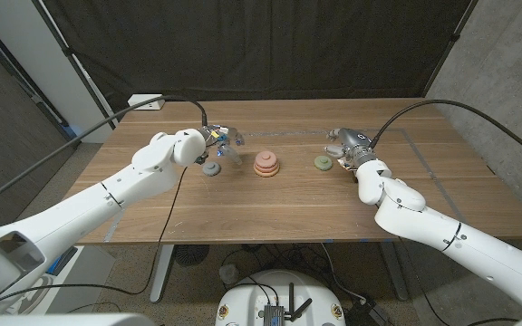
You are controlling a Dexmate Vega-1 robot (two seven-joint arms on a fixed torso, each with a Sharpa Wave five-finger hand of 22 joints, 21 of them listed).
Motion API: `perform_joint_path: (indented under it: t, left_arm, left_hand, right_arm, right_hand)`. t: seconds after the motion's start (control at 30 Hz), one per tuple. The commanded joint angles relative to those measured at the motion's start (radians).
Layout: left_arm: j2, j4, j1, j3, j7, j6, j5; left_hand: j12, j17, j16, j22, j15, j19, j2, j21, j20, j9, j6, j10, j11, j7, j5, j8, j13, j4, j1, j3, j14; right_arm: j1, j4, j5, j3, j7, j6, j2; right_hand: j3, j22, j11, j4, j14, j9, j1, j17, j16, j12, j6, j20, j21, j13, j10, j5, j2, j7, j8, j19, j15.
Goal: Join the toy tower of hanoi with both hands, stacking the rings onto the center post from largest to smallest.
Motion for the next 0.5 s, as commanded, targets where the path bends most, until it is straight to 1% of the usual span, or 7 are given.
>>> perform_joint_path:
  t: [0.03, 0.1, 0.17, 0.23, 0.3, 0.33, 0.5]
  left_arm:
    - [0.026, -0.028, 0.061, -0.036, 0.094, 0.046, -0.042]
    - [0.027, -0.030, 0.075, -0.045, 0.116, 0.048, -0.058]
    - [0.027, -0.034, 0.091, -0.053, 0.144, 0.054, -0.068]
    - [0.025, -0.036, 0.112, -0.062, 0.189, 0.058, -0.073]
    - [0.020, -0.033, 0.135, -0.069, 0.243, 0.057, -0.076]
    - [0.019, -0.032, 0.142, -0.070, 0.260, 0.058, -0.076]
    - [0.021, -0.046, 0.178, -0.081, 0.323, 0.079, -0.081]
  left_hand:
    - [0.004, 0.003, 0.007, 0.003, -0.085, 0.011, 0.009, 0.008, -0.143, -0.001, 0.013, 0.017, 0.001, -0.001, 0.006, 0.005, 0.001, -0.007, 0.009, 0.003, 0.013]
    - [0.004, 0.001, 0.008, 0.003, -0.085, 0.012, 0.010, 0.009, -0.143, -0.001, 0.020, 0.020, 0.001, -0.002, 0.007, 0.007, 0.000, -0.007, 0.010, 0.004, 0.014]
    - [0.006, 0.003, 0.011, 0.003, -0.085, 0.014, 0.012, 0.010, -0.142, -0.001, 0.022, 0.025, -0.002, -0.002, 0.008, 0.007, 0.000, -0.006, 0.011, 0.004, 0.019]
    - [0.009, -0.001, 0.009, 0.003, -0.085, 0.015, 0.014, 0.010, -0.142, 0.000, 0.031, 0.037, -0.005, -0.006, 0.009, 0.009, 0.000, -0.006, 0.011, 0.005, 0.018]
    - [0.012, -0.001, 0.013, 0.003, -0.085, 0.018, 0.016, 0.011, -0.142, 0.000, 0.047, 0.051, -0.007, -0.008, 0.010, 0.013, -0.002, -0.004, 0.011, 0.005, 0.023]
    - [0.014, -0.002, 0.013, 0.003, -0.085, 0.019, 0.018, 0.012, -0.142, 0.000, 0.053, 0.057, -0.012, -0.010, 0.011, 0.015, -0.002, -0.004, 0.010, 0.005, 0.023]
    - [0.018, -0.002, 0.017, 0.003, -0.085, 0.024, 0.022, 0.012, -0.142, 0.001, 0.072, 0.076, -0.016, -0.014, 0.012, 0.020, -0.003, -0.002, 0.010, 0.007, 0.031]
  right_arm:
    - [-0.024, -0.007, 0.006, 0.027, -0.005, 0.012, -0.011]
    - [-0.025, -0.007, 0.010, 0.032, -0.004, 0.019, -0.014]
    - [-0.027, -0.007, 0.011, 0.034, -0.004, 0.021, -0.015]
    - [-0.031, -0.005, 0.016, 0.039, -0.008, 0.023, -0.012]
    - [-0.032, -0.003, 0.020, 0.042, -0.009, 0.027, -0.010]
    - [-0.033, -0.002, 0.020, 0.043, -0.011, 0.026, -0.008]
    - [-0.035, 0.001, 0.024, 0.045, -0.012, 0.040, -0.011]
  right_hand:
    - [0.007, 0.001, 0.002, -0.001, -0.005, 0.003, 0.001, 0.001, 0.006, -0.002, 0.006, -0.084, 0.001, 0.004, 0.008, 0.003, -0.003, -0.011, 0.001, 0.004, -0.037]
    - [0.007, 0.002, -0.001, -0.001, -0.004, 0.008, 0.000, 0.001, 0.007, -0.002, 0.028, -0.083, 0.002, 0.006, 0.006, 0.002, -0.002, -0.015, 0.011, 0.005, -0.036]
    - [0.007, 0.002, 0.000, -0.001, -0.004, 0.010, 0.000, 0.001, 0.007, -0.002, 0.031, -0.084, 0.002, 0.005, 0.007, 0.002, -0.002, -0.014, 0.014, 0.005, -0.037]
    - [0.007, 0.001, 0.000, -0.001, -0.006, 0.012, 0.001, 0.000, 0.006, -0.003, 0.027, -0.084, 0.002, 0.005, 0.005, 0.002, -0.001, -0.010, 0.013, 0.005, -0.037]
    - [0.007, 0.001, 0.001, -0.001, -0.004, 0.014, 0.001, 0.001, 0.007, -0.004, 0.024, -0.084, 0.001, 0.006, 0.003, 0.002, -0.002, -0.012, 0.013, 0.004, -0.037]
    - [0.007, 0.002, 0.001, -0.001, -0.001, 0.015, 0.001, 0.004, 0.010, -0.004, 0.017, -0.084, 0.002, 0.006, 0.001, 0.002, -0.002, -0.013, 0.011, 0.005, -0.037]
    - [0.008, 0.001, 0.004, -0.001, -0.004, 0.016, 0.000, 0.005, 0.010, -0.007, 0.001, -0.084, 0.002, 0.005, -0.006, 0.002, -0.003, -0.009, 0.004, 0.004, -0.036]
